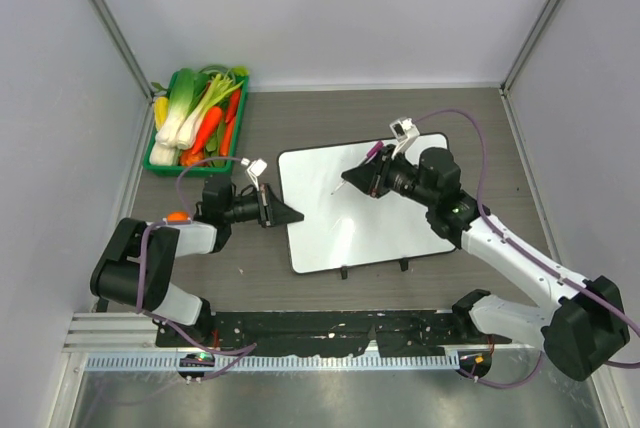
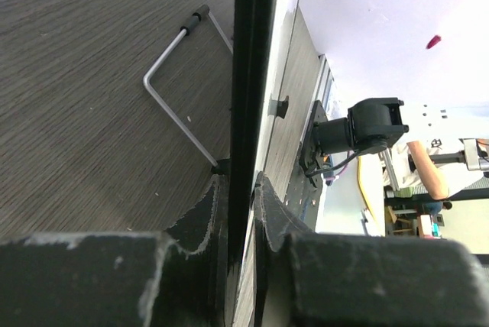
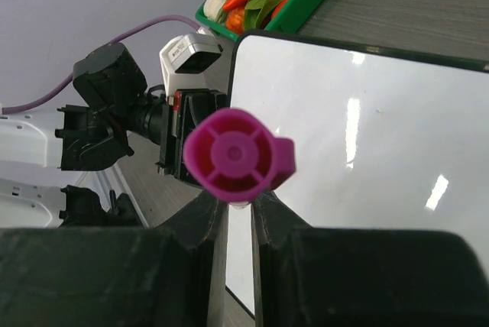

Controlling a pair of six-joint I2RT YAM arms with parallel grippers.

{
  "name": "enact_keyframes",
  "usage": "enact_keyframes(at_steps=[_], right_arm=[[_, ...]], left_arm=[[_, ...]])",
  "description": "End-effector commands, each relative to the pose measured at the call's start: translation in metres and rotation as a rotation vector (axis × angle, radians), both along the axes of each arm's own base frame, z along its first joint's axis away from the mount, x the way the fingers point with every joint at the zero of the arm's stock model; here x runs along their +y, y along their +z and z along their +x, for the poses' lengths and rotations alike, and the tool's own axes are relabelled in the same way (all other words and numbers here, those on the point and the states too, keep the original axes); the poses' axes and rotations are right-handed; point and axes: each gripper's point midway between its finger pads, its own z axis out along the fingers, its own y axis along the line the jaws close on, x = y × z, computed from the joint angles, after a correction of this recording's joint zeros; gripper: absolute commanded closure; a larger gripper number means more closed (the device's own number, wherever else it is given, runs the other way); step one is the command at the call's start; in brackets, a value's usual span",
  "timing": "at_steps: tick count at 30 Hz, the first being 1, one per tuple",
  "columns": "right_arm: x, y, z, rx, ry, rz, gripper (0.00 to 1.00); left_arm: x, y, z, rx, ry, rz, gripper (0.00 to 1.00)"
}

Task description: Write a sentence on the whiteboard

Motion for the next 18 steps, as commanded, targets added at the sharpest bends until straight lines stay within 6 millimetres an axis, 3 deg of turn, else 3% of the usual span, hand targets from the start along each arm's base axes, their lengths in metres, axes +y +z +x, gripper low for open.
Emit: enact_keyframes(at_steps=[1, 8, 13, 18], right_arm=[[0.006, 0.04, 0.016, -0.155, -0.067, 0.001, 0.99], [0.008, 0.048, 0.04, -0.225, -0.21, -0.03, 0.99], [0.019, 0.055, 0.05, -0.248, -0.223, -0.011, 0.99], [0.033, 0.051, 0.06, -0.244, -0.22, -0.012, 0.99]], left_arm=[[0.011, -0.048, 0.007, 0.068, 0.103, 0.159, 1.0], [0.012, -0.047, 0.007, 0.061, 0.104, 0.159, 1.0], [0.013, -0.048, 0.007, 0.062, 0.11, 0.167, 1.0], [0.013, -0.048, 0.007, 0.062, 0.109, 0.168, 1.0]])
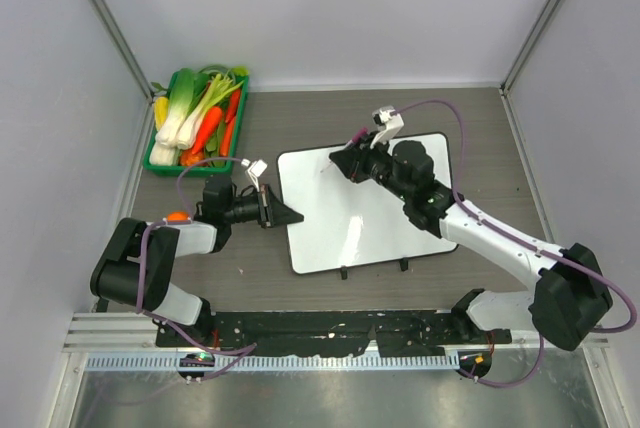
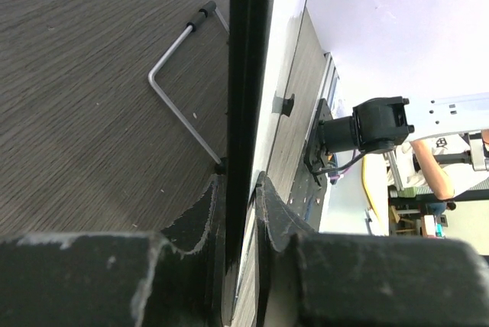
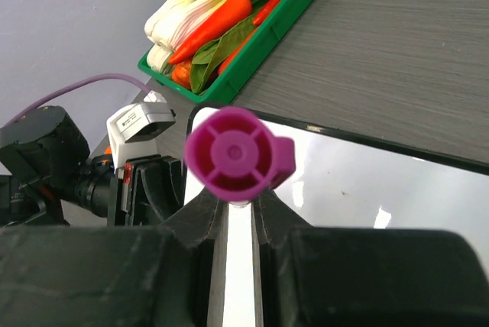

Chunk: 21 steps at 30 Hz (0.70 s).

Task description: Write a sentence on the whiteboard

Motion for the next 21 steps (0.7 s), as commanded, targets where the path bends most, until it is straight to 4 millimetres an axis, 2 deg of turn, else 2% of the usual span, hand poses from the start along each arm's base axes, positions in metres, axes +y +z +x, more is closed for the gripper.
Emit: enact_keyframes(at_steps=[1, 4, 5, 14, 21], right_arm=[[0.009, 0.044, 0.016, -0.12, -0.039, 0.068, 0.99], [0.017, 0.041, 0.02, -0.115, -0.039, 0.064, 0.99], [0.013, 0.042, 0.027, -0.121, -0.086, 0.059, 0.99], [0.022, 0.031, 0.041, -0.113, -0.126, 0.03, 0.99], [0.028, 0.01, 0.044, -0.091, -0.127, -0.02, 0.99]], left_arm=[[0.012, -0.044, 0.007, 0.057, 0.109, 0.155, 1.0], [0.012, -0.045, 0.008, 0.058, 0.114, 0.158, 1.0], [0.013, -0.046, 0.007, 0.061, 0.113, 0.16, 1.0], [0.012, -0.048, 0.009, 0.071, 0.112, 0.165, 1.0], [0.011, -0.049, 0.008, 0.075, 0.107, 0.164, 1.0]])
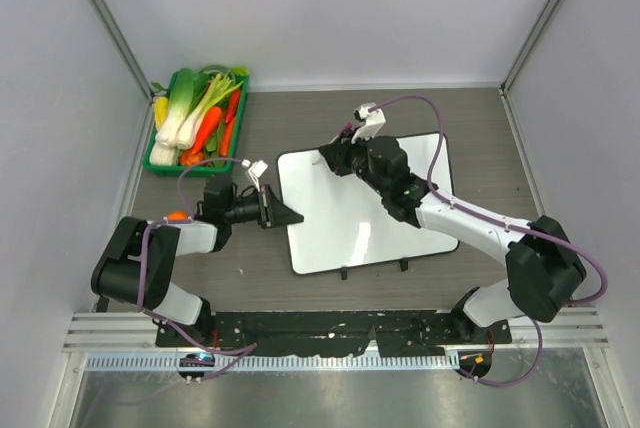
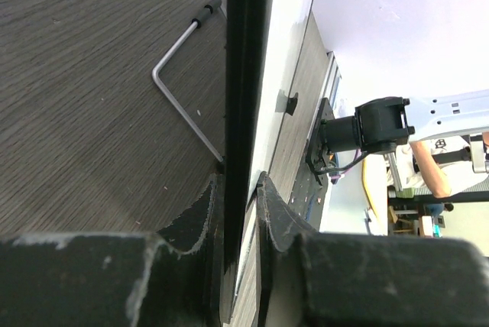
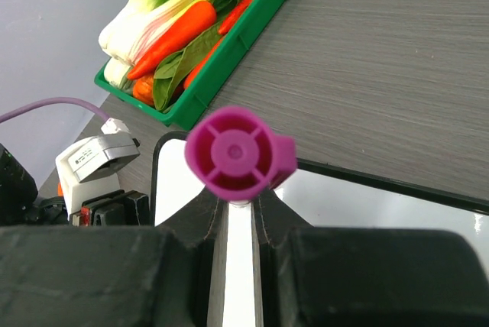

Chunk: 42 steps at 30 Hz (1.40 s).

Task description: Write a sentence on the whiteboard

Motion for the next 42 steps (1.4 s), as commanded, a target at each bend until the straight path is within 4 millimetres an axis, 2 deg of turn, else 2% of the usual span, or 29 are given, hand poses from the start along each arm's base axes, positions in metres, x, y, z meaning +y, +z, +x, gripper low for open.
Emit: enact_keyframes(at_steps=[1, 8, 31, 36, 42], right_arm=[[0.003, 0.023, 0.008, -0.072, -0.029, 0.016, 0.99], [0.001, -0.002, 0.002, -0.032, -0.023, -0.017, 0.99], [-0.004, -0.039, -0.028, 0.058, 0.038, -0.035, 0.99], [-0.004, -0.031, -0.028, 0.05, 0.036, -0.023, 0.99], [-0.002, 0.007, -0.028, -0.02, 0.044, 0.039, 0.99]], left_arm=[[0.011, -0.044, 0.007, 0.059, 0.102, 0.153, 1.0], [0.01, -0.045, 0.008, 0.061, 0.101, 0.153, 1.0], [0.009, -0.045, 0.007, 0.059, 0.095, 0.159, 1.0], [0.009, -0.046, 0.007, 0.063, 0.094, 0.162, 1.0], [0.008, -0.046, 0.007, 0.061, 0.092, 0.164, 1.0]])
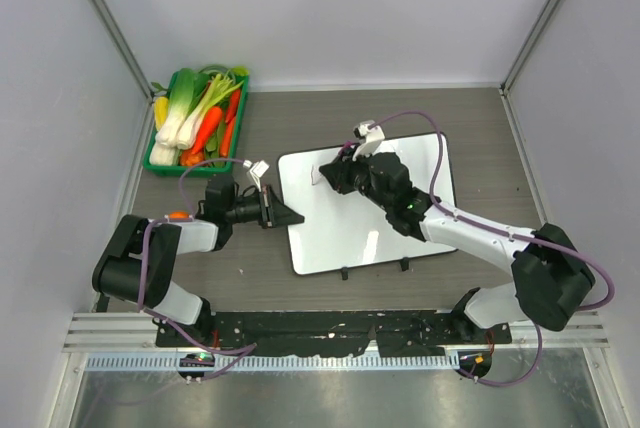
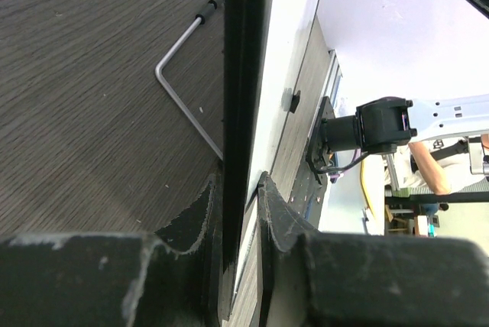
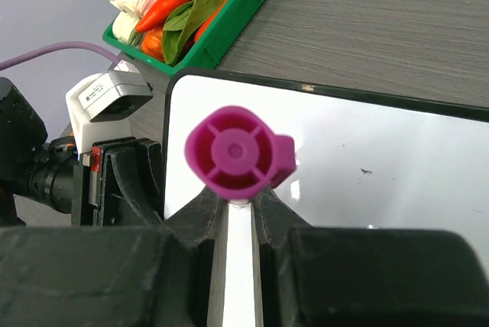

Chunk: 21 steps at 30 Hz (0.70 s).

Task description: Write a sentence on the whiteboard

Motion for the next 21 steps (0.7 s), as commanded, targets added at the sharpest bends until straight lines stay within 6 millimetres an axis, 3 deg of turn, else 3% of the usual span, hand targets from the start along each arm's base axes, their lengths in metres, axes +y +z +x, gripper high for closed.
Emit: enact_keyframes(at_steps=[1, 10, 21], right_arm=[[-0.003, 0.045, 0.002, -0.094, -0.013, 0.06, 0.99], [-0.008, 0.07, 0.014, -0.163, -0.069, 0.066, 0.99], [-0.012, 0.064, 0.027, -0.151, -0.139, 0.05, 0.99]], left_arm=[[0.009, -0.042, 0.006, 0.036, 0.089, 0.156, 1.0], [0.009, -0.042, 0.005, 0.036, 0.086, 0.159, 1.0], [0.008, -0.043, 0.005, 0.034, 0.082, 0.159, 1.0]])
